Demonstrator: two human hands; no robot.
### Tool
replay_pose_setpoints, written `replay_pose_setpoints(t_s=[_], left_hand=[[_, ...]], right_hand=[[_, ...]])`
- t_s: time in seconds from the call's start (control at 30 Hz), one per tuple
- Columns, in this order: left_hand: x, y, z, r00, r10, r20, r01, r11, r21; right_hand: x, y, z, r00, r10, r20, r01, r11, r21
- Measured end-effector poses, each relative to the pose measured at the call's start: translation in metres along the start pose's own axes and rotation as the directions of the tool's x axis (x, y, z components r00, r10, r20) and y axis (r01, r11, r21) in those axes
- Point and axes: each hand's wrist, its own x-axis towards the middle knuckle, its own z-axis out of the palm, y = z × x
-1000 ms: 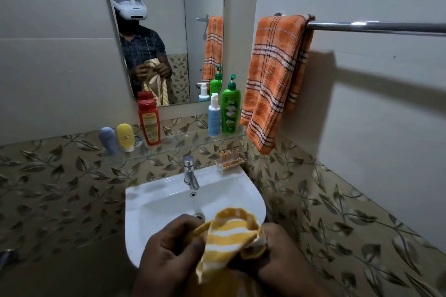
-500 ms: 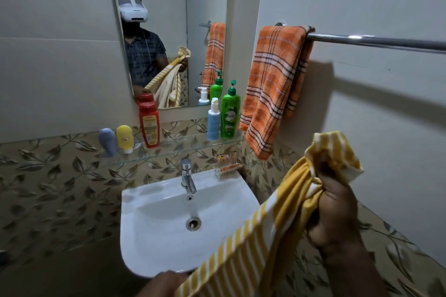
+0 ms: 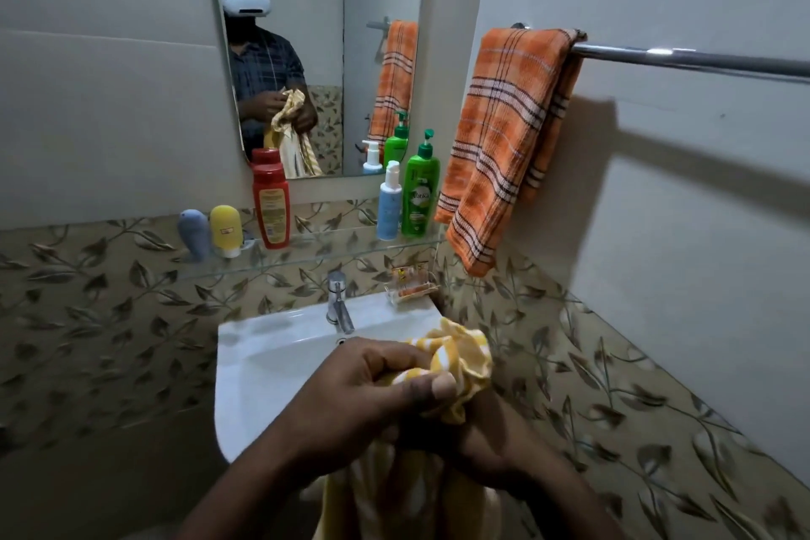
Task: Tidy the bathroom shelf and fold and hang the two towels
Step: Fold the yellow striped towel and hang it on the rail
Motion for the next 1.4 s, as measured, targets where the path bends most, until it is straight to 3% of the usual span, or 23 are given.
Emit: replay_pose_setpoints(t_s=[0.07,0.13,0.17,0.23,0.33,0.37,0.43,0.5,0.6,0.7,0.77,0.93,1.0,1.1,1.2,1.3,1.4], left_hand=[[0.001,0.001,-0.006,0.997,0.043,-0.062,-0.038,0.996,0.083],[0.003,-0.008,-0.013,0.996,0.015,-0.09,-0.007,0.996,0.092],[0.003,-0.013,-0.014,0.998,-0.041,-0.051,0.043,0.998,0.045],[0.005,-0.022,-0.008,0.986,-0.139,0.087,0.136,0.99,0.039],[0.013,-0.037,0.017,0.971,-0.187,0.149,0.183,0.982,0.038],[0.018,-0.044,0.023,0.978,-0.185,0.098,0.187,0.982,-0.01],[0.029,-0.053,0.023,0.981,-0.184,-0.058,0.182,0.982,-0.04],[0.037,-0.059,0.01,0.973,-0.194,-0.129,0.198,0.98,0.021],[0.048,-0.064,-0.019,0.979,-0.163,-0.118,0.166,0.986,0.015],[0.066,-0.075,-0.048,0.984,-0.098,-0.147,0.097,0.995,-0.017],[0.075,-0.083,-0.061,0.984,-0.078,-0.16,0.072,0.997,-0.043],[0.107,-0.099,-0.112,0.995,-0.1,-0.023,0.092,0.971,-0.218],[0.128,-0.098,-0.122,0.995,-0.09,-0.054,0.073,0.964,-0.257],[0.163,-0.097,-0.129,0.97,-0.117,-0.211,0.054,0.958,-0.283],[0.198,-0.089,-0.136,0.913,-0.178,-0.366,0.091,0.966,-0.243],[0.229,-0.08,-0.14,0.886,-0.06,-0.46,0.095,0.994,0.053],[0.258,-0.086,-0.14,0.933,0.062,-0.353,0.066,0.938,0.341]], right_hand=[[-0.003,0.006,-0.008,0.997,0.017,-0.073,-0.012,0.997,0.076],[-0.007,0.015,-0.018,0.985,0.121,-0.12,-0.075,0.941,0.331],[-0.005,0.019,-0.022,0.975,0.171,-0.138,-0.092,0.887,0.452],[0.002,0.02,-0.031,0.96,0.145,-0.238,0.009,0.837,0.547],[0.021,0.012,-0.036,0.964,0.161,-0.211,0.081,0.578,0.812],[0.027,0.007,-0.035,0.969,0.174,-0.173,0.046,0.565,0.824],[0.038,0.005,-0.035,0.951,0.237,-0.2,-0.047,0.749,0.661],[0.046,-0.001,-0.035,0.909,0.233,-0.346,-0.089,0.919,0.385],[0.06,0.004,-0.031,0.847,0.18,-0.501,-0.11,0.98,0.165],[0.086,0.023,-0.016,0.76,0.187,-0.623,-0.29,0.955,-0.068],[0.1,0.032,-0.003,0.738,0.264,-0.621,-0.373,0.927,-0.05],[0.149,0.029,0.031,0.72,0.387,-0.576,-0.339,0.92,0.196],[0.164,0.023,0.026,0.673,0.415,-0.613,-0.399,0.901,0.171],[0.172,0.02,0.01,0.561,0.354,-0.749,-0.402,0.907,0.127],[0.176,0.03,-0.011,0.304,0.257,-0.917,-0.356,0.924,0.141],[0.189,0.036,-0.036,0.087,0.111,-0.99,-0.435,0.898,0.063],[0.204,0.035,-0.053,-0.017,0.001,-1.0,-0.473,0.881,0.009]])
